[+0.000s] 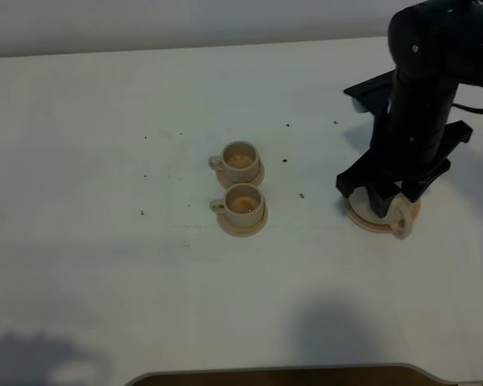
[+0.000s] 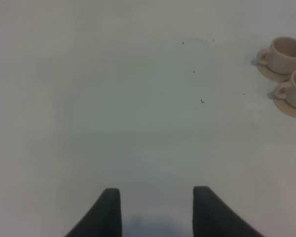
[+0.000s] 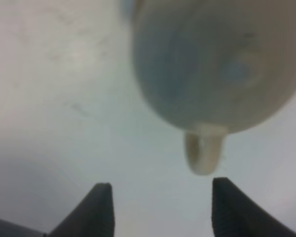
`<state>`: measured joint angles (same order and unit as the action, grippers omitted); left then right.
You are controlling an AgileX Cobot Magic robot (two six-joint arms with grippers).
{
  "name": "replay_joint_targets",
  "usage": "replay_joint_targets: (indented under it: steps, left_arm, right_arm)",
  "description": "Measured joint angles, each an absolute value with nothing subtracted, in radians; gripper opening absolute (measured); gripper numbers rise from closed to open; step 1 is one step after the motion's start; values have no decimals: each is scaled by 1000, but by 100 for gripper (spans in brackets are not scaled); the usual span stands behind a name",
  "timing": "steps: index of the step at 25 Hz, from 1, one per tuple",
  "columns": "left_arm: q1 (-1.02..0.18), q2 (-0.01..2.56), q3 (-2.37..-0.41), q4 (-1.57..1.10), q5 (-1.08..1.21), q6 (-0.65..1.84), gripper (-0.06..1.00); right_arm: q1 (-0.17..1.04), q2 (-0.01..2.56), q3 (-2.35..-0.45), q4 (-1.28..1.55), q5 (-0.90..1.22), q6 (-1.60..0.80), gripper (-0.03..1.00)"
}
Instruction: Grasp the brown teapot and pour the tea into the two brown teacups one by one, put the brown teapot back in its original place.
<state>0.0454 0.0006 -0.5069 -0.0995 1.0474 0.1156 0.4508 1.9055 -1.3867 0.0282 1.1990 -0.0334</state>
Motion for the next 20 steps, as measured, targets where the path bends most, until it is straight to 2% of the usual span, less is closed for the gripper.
replay_joint_targets:
  steps: [20]
  left_arm:
    - [45,1,-507,-99,1047,116,37]
  right_arm:
    - [420,2003,-1387,-17,1193,-135,44]
